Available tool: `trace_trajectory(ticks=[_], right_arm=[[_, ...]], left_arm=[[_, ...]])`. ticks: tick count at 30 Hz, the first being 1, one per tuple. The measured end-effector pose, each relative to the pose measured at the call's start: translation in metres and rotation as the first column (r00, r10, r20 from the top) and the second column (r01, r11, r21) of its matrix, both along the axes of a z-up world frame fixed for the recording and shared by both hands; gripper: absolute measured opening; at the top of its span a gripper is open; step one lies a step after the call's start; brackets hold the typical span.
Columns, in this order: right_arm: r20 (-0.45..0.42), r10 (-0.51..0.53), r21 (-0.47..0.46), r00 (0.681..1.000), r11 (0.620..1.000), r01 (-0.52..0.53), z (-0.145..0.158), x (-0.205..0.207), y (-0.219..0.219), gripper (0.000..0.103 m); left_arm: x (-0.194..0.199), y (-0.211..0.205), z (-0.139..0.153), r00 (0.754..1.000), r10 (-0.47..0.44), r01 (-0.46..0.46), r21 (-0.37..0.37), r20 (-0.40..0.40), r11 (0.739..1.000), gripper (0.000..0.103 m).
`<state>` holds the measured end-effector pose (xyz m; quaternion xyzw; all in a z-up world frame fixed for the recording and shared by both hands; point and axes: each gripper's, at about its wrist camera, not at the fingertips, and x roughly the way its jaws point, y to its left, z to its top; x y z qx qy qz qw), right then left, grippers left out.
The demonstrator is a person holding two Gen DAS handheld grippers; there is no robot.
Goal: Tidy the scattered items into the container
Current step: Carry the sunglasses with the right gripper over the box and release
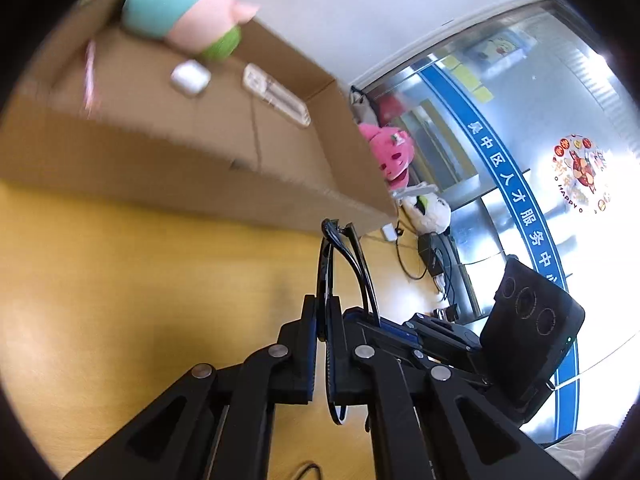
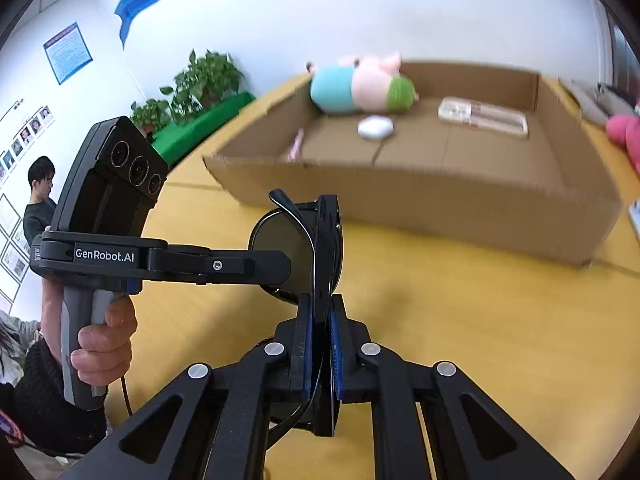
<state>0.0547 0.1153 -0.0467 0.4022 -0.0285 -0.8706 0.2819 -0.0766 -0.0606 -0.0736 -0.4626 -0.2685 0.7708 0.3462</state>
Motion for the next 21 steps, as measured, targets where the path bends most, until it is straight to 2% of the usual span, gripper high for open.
trace_trajectory(ticks=[6,12,17,21], right_arm=[[-0.104,-0.016,0.006,0.995,1.0,0.017,0.038,-0.013,0.001,0.009],[-0.163,-0.058,0.004,0.985,0.998,0.06,0.077,-0.053,0.011,0.009],[-0.191,-0.073,0.023,0.979,0.997,0.079,0.107,-0.098,0.019,0.009],[-0.196,-0.079,0.042,0.977,0.995,0.089,0.115,-0.128,0.027,0.009]], left_arm=[[-0.02,0.012,0.048,0.996,-0.017,0.012,-0.052,-0.093,0.999,0.003],[-0.061,0.029,0.096,0.982,-0.038,0.021,-0.092,-0.187,0.996,0.003],[-0.105,0.036,0.119,0.975,-0.044,0.028,-0.078,-0.218,0.997,0.003],[-0.136,0.044,0.122,0.978,-0.056,0.043,-0.066,-0.203,0.997,0.003]])
